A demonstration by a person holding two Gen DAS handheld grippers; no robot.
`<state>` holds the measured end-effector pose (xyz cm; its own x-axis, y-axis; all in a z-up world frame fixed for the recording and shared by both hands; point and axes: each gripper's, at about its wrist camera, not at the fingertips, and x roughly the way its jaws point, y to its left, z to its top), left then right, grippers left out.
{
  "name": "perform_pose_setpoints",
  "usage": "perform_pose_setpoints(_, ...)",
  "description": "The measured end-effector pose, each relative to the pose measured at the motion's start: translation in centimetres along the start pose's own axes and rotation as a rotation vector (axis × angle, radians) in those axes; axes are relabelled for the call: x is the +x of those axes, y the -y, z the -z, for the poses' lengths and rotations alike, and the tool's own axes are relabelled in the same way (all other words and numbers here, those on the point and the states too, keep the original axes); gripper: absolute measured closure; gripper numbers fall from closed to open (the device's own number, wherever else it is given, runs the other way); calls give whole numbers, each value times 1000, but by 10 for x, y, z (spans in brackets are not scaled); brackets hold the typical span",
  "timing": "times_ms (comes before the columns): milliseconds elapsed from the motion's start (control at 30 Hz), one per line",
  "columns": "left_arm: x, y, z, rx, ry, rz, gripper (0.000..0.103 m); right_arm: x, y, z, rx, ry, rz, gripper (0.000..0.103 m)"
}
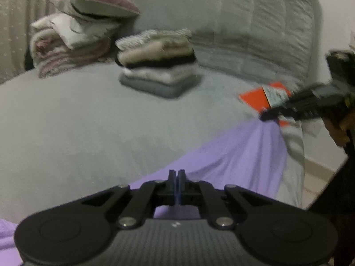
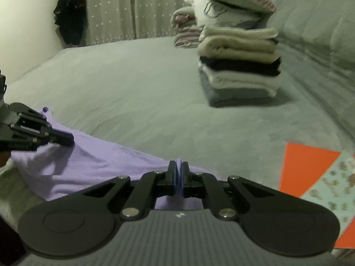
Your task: Fold clothes
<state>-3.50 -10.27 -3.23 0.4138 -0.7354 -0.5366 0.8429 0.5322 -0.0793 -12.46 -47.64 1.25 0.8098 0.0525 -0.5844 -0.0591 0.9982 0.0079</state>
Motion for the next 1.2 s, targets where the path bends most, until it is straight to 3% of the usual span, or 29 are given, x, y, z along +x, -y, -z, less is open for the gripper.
perform_pose_setpoints(100,5,-4,-5,-48,31,-16,102,-5,2,-2,-9,8,45,100)
perform_pose_setpoints(433,43,4,8,2,-62,-163,100,44,8,-4,-19,-68,110,99)
perform_pose_setpoints(500,43,7,7,9,-66,-179,99,44,16,-4,1,-63,131,86)
perform_pose_setpoints(567,39,5,4,-14,-60,-175,98,37,24,-5,24,-49,168,86)
perform_pose_setpoints(733,31,2,2,-56,-43,-155,93,16,56,-2,172,-48,115,83)
perform_pose_setpoints(867,29,11,1,-45,-37,-119,82,5,61,4,215,-86,38,63)
perform_pose_setpoints(1200,32,27,4,-13,-60,-67,81,-4,42,9,121,-162,-56,66)
